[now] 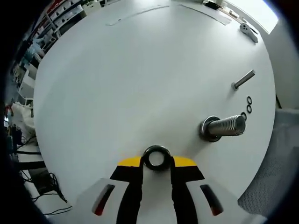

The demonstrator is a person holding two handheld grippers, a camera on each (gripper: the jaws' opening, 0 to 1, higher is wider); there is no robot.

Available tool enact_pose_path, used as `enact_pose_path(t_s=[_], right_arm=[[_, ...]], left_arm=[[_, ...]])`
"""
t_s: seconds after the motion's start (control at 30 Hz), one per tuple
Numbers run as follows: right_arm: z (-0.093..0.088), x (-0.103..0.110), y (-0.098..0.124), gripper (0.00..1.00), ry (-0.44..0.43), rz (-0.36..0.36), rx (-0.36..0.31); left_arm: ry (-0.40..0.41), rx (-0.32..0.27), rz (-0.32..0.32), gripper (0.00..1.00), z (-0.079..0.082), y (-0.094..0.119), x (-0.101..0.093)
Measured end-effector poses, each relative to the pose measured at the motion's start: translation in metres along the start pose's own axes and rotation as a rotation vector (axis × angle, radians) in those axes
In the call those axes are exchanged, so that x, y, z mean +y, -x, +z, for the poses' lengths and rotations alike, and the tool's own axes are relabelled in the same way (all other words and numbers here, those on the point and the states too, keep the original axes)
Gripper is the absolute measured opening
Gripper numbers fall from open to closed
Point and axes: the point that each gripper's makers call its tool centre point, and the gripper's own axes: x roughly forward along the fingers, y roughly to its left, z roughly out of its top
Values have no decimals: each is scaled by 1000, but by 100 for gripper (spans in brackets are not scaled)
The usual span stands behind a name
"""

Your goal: Place the washer onto the threaded stud by aligning its center hole with the stud, sliding it down to the base, and recovering from edge contact or off-axis alignment until the washer reaches the visible bottom stop.

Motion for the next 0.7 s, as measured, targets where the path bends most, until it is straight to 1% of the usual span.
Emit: enact_pose_path(t_s=[0.03, 0.07, 0.1, 0.13, 0.17, 0.23, 0.33, 0.37, 0.4, 0.43, 0.5, 0.53, 0.57, 0.67, 0.7], right_arm=[[0, 0, 0, 37, 0, 0, -1], [0, 0, 0, 37, -1, 0, -2], [0, 0, 0, 37, -1, 1, -2], [1, 0, 0, 37, 0, 2, -2], [1, 0, 0, 37, 1, 2, -3], [1, 0, 1, 37, 0, 3, -5], [2, 1, 1, 37, 0, 2, -7], [2, 1, 1, 37, -1, 3, -8], [2, 0, 0, 37, -1, 3, -8], [2, 1, -1, 37, 0, 4, -7], [3, 1, 1, 37, 0, 3, -12], [3, 1, 1, 37, -1, 3, -14], [4, 1, 1, 37, -1, 4, -15], [3, 2, 2, 37, 5, 6, -14], [3, 2, 1, 37, 5, 6, -16]], left_arm=[[-21, 13, -7, 21, 0, -4, 4], [-35, 25, -12, 21, -3, -4, 3], [-61, 47, -17, 21, -6, 0, -6], [-71, 57, -18, 20, -9, 1, -11], [-81, 64, -19, 21, -11, 2, -19], [-82, 77, -21, 21, -15, 7, -28], [-134, 132, -40, 21, -23, 6, -33], [-147, 140, -38, 21, -25, 6, -34], [-163, 140, -27, 21, -26, 7, -39], [-161, 133, -22, 22, -26, 8, -41], [-131, 113, -29, 22, -24, 5, -34], [-83, 95, -33, 23, -22, 2, -29], [-73, 90, -32, 23, -22, 1, -29], [-97, 69, -22, 23, -24, 0, -32], [-92, 57, -18, 23, -25, 3, -36]])
